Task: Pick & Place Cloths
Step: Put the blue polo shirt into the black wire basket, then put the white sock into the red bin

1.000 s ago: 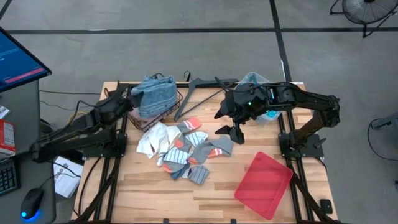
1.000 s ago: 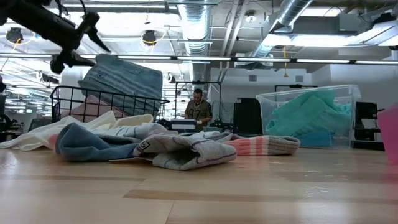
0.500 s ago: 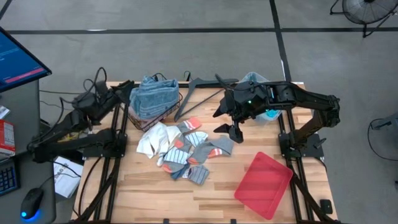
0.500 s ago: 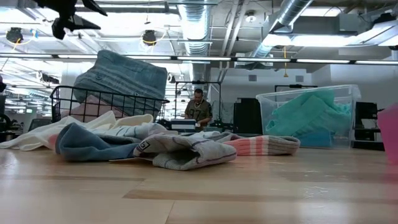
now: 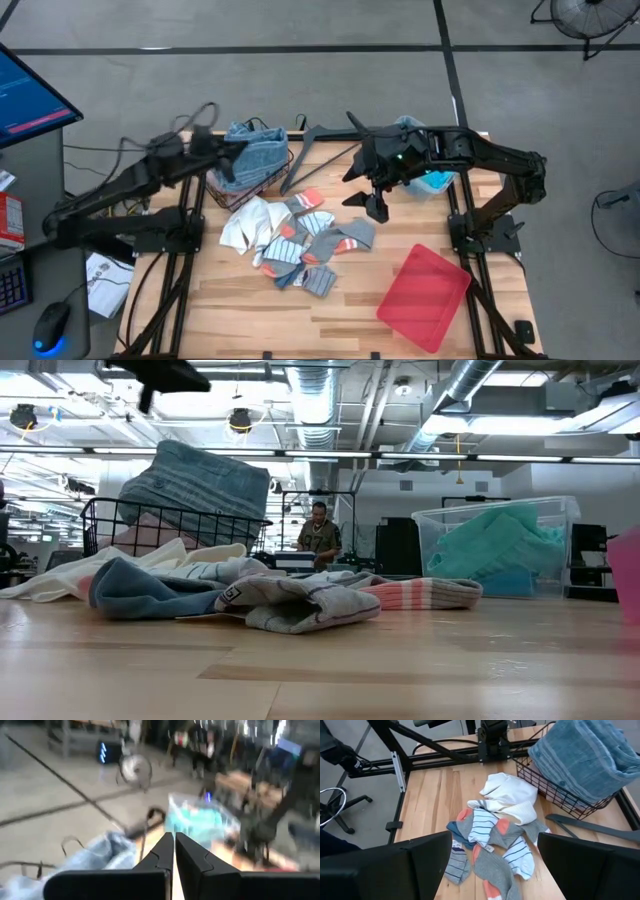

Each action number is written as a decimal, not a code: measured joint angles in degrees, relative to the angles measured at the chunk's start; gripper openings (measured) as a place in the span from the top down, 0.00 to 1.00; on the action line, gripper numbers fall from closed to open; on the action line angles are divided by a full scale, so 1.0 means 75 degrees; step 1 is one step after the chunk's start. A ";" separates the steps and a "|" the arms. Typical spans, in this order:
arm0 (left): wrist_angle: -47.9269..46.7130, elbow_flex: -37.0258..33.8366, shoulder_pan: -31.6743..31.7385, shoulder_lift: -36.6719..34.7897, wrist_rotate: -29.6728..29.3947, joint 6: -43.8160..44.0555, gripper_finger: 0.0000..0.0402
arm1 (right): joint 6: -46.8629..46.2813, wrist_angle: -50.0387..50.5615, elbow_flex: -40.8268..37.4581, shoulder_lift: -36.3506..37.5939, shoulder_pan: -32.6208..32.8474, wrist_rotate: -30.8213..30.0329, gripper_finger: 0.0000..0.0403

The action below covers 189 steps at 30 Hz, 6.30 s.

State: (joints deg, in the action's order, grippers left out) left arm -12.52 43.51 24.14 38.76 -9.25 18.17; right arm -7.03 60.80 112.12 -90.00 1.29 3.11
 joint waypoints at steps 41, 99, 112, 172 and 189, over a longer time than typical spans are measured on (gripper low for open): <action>-0.1363 -0.1381 0.2187 0.4800 -0.0818 0.1644 1.00 | 0.0195 -0.0010 0.0000 0.0000 -0.0147 -0.0010 0.28; -0.2432 0.0229 -0.4596 0.2590 0.0043 -0.2234 0.47 | -0.0072 0.0000 0.0000 0.0000 -0.0188 -0.0015 0.28; -0.2779 0.0229 -0.4525 0.4720 -0.1032 -0.1581 0.41 | -0.0073 -0.0001 0.0000 0.0000 -0.0188 -0.0015 0.28; -0.1039 0.0236 -0.3722 0.0810 0.0230 0.0187 1.00 | 0.0030 -0.2569 -0.0003 -0.2302 -0.0176 0.0006 0.28; -0.1014 0.0229 -0.3722 0.1081 0.0571 0.0153 1.00 | -0.0236 -0.3793 0.0000 -0.3410 -0.0092 -0.0781 0.33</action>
State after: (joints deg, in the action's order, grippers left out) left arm -20.12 45.23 -3.77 46.87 -4.97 19.32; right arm -8.80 32.36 112.12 -115.57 0.60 -2.74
